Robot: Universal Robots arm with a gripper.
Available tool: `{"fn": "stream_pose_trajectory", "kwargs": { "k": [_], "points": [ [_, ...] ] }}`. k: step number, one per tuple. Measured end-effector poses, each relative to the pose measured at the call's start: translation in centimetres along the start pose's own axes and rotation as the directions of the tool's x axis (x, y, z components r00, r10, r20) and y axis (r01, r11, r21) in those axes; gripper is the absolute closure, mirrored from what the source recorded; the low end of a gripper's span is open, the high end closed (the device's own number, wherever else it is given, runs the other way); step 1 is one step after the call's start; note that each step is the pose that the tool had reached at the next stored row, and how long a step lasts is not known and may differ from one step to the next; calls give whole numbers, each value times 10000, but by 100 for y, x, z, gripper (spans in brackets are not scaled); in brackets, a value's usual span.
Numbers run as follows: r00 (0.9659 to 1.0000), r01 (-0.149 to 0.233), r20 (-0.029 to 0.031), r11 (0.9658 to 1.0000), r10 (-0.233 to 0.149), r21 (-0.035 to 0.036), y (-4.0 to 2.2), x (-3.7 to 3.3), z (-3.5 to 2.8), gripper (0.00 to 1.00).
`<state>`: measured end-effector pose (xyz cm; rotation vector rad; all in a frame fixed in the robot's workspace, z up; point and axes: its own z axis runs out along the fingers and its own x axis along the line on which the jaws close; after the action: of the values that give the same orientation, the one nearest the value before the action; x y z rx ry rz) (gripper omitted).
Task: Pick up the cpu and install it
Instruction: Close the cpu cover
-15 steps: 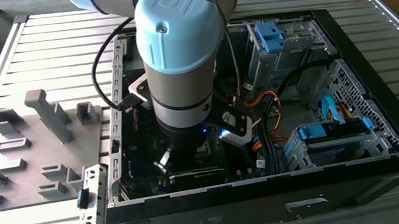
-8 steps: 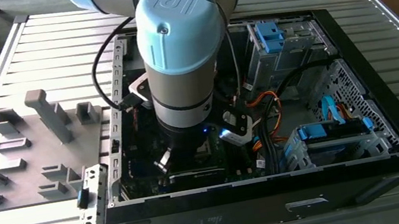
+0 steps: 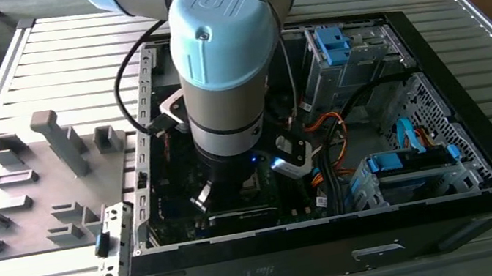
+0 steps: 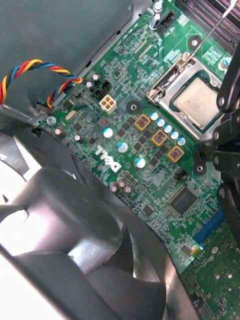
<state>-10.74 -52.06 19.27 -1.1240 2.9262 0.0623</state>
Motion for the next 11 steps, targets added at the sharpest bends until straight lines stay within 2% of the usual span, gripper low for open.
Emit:
{"fn": "stream_pose_trajectory", "kwargs": {
  "k": [6, 11],
  "points": [
    [10000, -1, 1, 10000, 1, 1, -22, -38, -1, 89],
    [10000, 1, 5, 10000, -1, -1, -31, -55, -45, 89]
  ]
}}
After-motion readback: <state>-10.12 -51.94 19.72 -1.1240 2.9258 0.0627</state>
